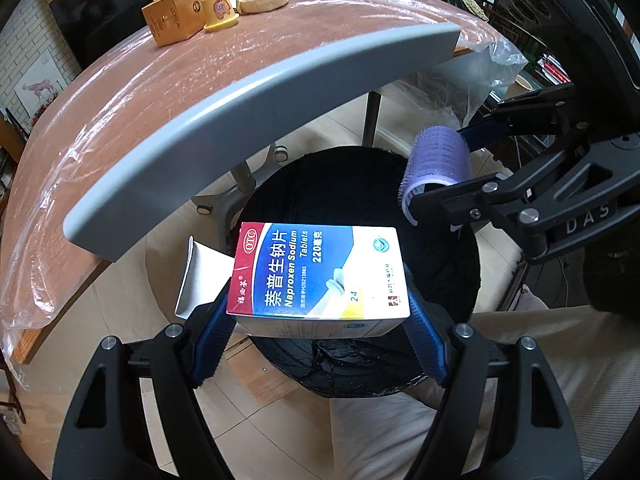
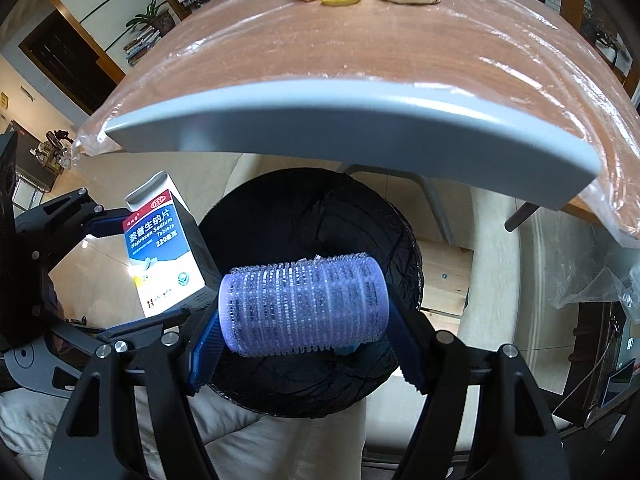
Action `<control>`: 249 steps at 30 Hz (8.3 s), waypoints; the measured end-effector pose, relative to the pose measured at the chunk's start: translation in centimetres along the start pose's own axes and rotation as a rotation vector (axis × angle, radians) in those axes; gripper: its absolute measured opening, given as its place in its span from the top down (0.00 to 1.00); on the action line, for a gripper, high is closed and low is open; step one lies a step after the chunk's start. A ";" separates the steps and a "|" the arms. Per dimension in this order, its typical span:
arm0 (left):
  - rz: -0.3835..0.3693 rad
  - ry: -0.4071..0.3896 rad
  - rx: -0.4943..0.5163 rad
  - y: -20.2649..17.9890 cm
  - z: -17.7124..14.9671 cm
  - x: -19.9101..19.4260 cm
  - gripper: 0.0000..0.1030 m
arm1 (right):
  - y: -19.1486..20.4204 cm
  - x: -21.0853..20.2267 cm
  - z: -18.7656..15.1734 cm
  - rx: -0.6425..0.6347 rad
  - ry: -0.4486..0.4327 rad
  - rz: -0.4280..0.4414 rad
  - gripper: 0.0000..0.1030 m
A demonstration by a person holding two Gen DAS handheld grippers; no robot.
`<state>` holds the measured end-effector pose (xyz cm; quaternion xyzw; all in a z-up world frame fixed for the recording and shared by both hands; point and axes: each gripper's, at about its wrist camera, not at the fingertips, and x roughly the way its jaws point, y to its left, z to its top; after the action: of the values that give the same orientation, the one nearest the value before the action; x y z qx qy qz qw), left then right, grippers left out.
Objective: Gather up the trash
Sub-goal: 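Lower the roller and naproxen box over the black bin with both tools, then open both tools to drop the roller and naproxen box into the bin, then grasp the cream round bun with the right tool while the left tool grasps the tan cardboard box, then carry the cream bun and tan cardboard box off the table toward the bin, then lower the cream bun and tan box over the black bin with both tools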
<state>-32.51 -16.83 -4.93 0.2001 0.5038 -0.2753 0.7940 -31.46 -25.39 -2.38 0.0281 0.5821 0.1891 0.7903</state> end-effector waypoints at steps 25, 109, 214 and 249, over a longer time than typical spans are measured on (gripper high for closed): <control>0.013 0.047 0.050 -0.2 0.1 3.4 0.24 | 0.4 3.2 0.4 -0.003 0.055 -0.044 0.32; 0.010 -0.246 0.004 15.2 21.2 1.9 0.42 | -5.7 -0.5 22.2 -0.050 -0.198 -0.244 0.37; -0.133 -0.142 0.010 2.5 2.0 -5.6 0.53 | 1.5 -6.6 2.1 0.005 -0.086 0.071 0.51; -0.086 0.003 0.032 1.8 0.8 -0.4 0.53 | 1.6 -0.8 1.2 -0.029 0.007 0.017 0.51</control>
<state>-30.93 -15.85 -4.15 0.1915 0.5086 -0.3169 0.7774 -30.94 -24.01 -0.85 0.0208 0.5818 0.2042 0.7870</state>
